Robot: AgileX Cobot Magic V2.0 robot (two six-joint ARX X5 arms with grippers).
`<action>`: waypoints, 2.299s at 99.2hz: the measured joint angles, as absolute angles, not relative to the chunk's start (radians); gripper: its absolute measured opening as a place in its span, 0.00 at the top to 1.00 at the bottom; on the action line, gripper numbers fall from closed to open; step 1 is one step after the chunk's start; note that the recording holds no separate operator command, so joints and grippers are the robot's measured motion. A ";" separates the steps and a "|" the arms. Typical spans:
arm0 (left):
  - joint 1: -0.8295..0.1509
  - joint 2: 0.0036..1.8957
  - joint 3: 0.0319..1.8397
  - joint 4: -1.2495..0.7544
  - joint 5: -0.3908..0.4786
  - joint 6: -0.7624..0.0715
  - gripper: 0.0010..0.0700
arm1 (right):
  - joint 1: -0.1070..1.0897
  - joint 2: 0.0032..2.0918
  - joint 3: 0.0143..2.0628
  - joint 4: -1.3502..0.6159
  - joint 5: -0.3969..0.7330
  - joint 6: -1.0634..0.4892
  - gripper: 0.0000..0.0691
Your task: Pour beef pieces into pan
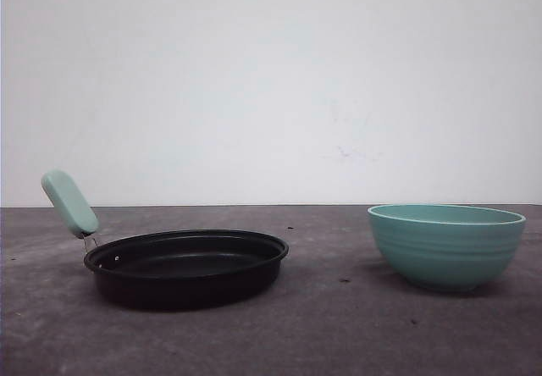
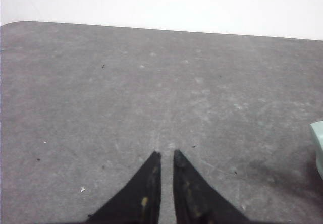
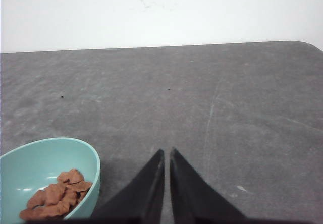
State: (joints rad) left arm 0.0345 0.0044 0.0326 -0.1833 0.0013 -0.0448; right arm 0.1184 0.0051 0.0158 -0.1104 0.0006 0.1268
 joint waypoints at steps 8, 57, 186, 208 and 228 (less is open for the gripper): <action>0.035 0.004 0.033 -0.183 0.001 -0.045 0.99 | 0.118 0.005 0.016 -0.110 0.000 0.127 0.98; 0.035 0.004 0.033 -0.183 0.001 -0.045 0.99 | 0.118 0.005 0.016 -0.110 0.001 0.127 0.98; 0.004 0.559 0.576 -0.363 0.260 -0.391 0.95 | 0.119 0.393 0.614 -0.443 -0.260 0.381 0.48; 0.001 0.741 0.631 -0.383 0.430 -0.448 0.18 | 0.120 0.614 0.714 -0.563 -0.250 0.333 0.03; -0.040 0.794 0.631 -0.447 0.498 -0.504 0.06 | 0.120 0.799 0.714 -0.603 -0.249 0.322 0.01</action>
